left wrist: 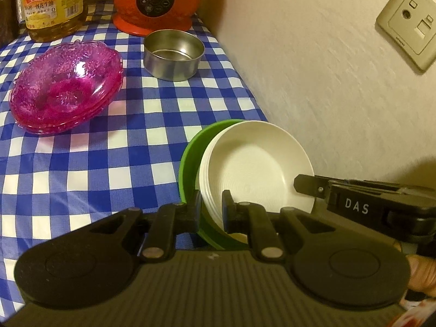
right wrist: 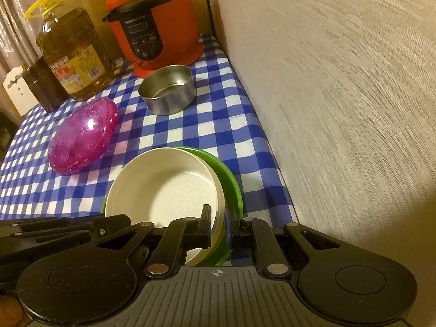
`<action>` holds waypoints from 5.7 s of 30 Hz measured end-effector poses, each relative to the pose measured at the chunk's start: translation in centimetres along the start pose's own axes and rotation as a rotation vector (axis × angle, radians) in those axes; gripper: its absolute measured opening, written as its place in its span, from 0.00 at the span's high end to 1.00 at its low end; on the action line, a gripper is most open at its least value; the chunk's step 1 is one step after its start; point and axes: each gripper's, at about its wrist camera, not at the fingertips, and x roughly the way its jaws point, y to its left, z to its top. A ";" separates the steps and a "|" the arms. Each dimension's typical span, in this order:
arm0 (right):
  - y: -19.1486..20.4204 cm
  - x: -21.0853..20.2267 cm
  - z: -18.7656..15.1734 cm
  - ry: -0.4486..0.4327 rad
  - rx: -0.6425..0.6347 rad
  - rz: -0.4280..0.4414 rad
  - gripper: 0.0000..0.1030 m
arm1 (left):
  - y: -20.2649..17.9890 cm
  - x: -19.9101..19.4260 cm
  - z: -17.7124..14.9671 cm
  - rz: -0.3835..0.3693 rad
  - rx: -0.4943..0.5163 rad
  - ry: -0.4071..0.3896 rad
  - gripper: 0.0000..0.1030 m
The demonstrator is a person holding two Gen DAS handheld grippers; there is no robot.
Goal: Organize plates and bowls
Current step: 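Lower the white bowl into the green bowl with both tools, then open both tools and release the white bowl rim, then move both tools toward the small steel bowl by the rice cooker, then close both tools on the steel bowl rim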
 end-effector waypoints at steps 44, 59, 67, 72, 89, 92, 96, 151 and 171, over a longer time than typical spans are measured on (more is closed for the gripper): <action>-0.5 -2.0 -1.2 -0.069 0.077 0.060 0.88 | 2.7 -1.4 0.4 -0.012 -0.014 -0.073 0.69; -0.5 -2.0 -1.1 -0.082 0.072 0.057 0.87 | 3.1 0.8 0.8 -0.030 -0.002 -0.034 0.69; -0.4 -2.1 -1.1 -0.079 0.069 0.049 0.87 | 3.1 0.6 0.9 -0.030 -0.011 -0.035 0.69; -0.4 -2.3 -1.2 -0.080 0.067 0.045 0.87 | 3.0 -0.7 0.9 -0.041 -0.027 -0.062 0.69; 1.0 -5.7 -2.7 -0.088 0.047 -0.004 0.49 | 1.6 -6.4 -1.4 0.013 0.009 -0.115 0.67; 1.5 -6.4 -3.3 -0.083 0.034 -0.017 0.49 | 1.5 -7.2 -2.1 0.023 0.010 -0.115 0.65; 1.9 -7.4 -4.0 -0.081 0.026 -0.022 0.48 | 1.8 -8.3 -3.1 0.033 0.008 -0.118 0.64; 5.0 -3.5 4.8 -0.133 -0.003 0.037 0.48 | 5.7 -5.6 6.4 -0.009 -0.016 -0.151 0.62; 4.3 9.5 14.5 -0.098 0.006 0.038 0.49 | 10.4 6.5 19.6 -0.016 0.017 -0.117 0.63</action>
